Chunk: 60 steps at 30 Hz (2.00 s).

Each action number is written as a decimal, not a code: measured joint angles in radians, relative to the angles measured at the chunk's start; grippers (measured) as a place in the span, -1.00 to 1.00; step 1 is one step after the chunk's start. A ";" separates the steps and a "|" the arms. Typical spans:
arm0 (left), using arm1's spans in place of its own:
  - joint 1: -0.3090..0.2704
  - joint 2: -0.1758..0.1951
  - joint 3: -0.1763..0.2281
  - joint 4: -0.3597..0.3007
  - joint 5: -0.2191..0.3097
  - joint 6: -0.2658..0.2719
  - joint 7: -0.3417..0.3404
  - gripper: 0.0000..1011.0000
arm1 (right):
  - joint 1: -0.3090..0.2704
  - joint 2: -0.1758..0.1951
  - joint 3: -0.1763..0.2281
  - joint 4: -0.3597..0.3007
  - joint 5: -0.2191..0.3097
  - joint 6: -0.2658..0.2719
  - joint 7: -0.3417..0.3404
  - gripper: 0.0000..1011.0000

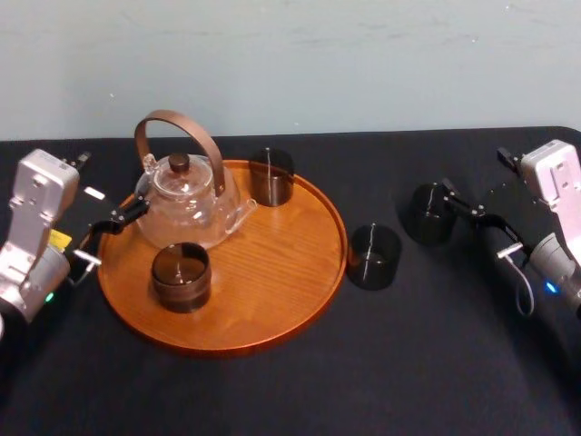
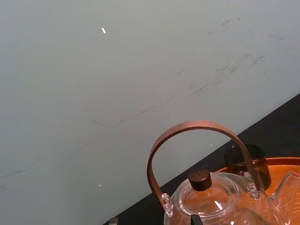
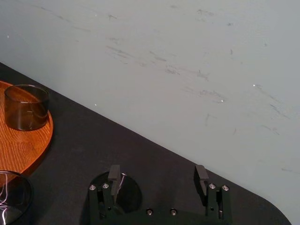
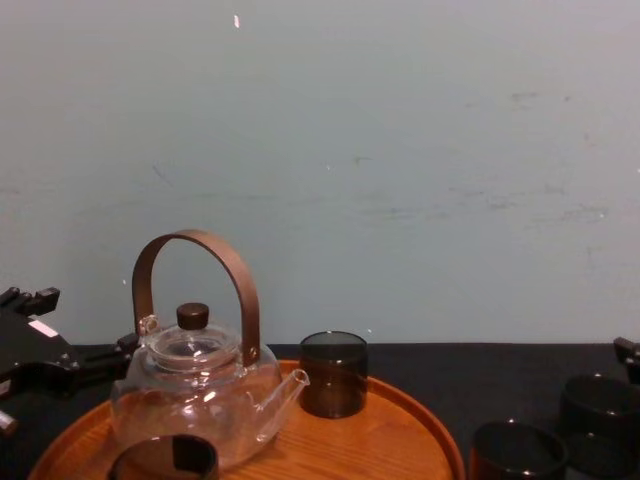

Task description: Pick up the glass from the table and place it on the tray.

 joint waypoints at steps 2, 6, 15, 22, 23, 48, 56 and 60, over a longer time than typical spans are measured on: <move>0.000 0.000 0.000 0.000 0.000 0.000 0.000 0.98 | 0.000 0.000 0.000 0.000 0.000 0.000 0.000 0.98; 0.000 0.000 0.000 0.000 0.000 0.000 0.000 0.98 | 0.000 0.000 0.000 0.000 0.000 0.000 0.000 0.98; 0.000 0.000 0.000 0.000 0.000 0.000 0.000 0.98 | -0.029 0.006 0.024 -0.037 -0.004 0.006 0.012 0.98; 0.000 0.000 0.000 0.000 0.000 0.000 0.000 0.98 | -0.110 0.035 0.043 -0.150 0.005 0.029 0.043 0.98; 0.000 0.000 0.000 0.000 0.000 0.000 0.000 0.98 | -0.119 0.037 0.044 -0.161 0.011 0.031 0.049 0.98; 0.000 0.000 0.000 0.000 0.000 0.000 0.000 0.98 | -0.233 0.007 0.058 -0.229 0.108 0.093 0.216 0.98; 0.000 0.000 0.000 0.000 0.000 0.000 0.000 0.98 | -0.199 -0.025 0.063 -0.186 0.136 0.156 0.259 0.98; 0.000 0.000 0.000 0.000 0.000 0.000 0.000 0.98 | -0.180 -0.037 0.064 -0.178 0.137 0.204 0.270 0.98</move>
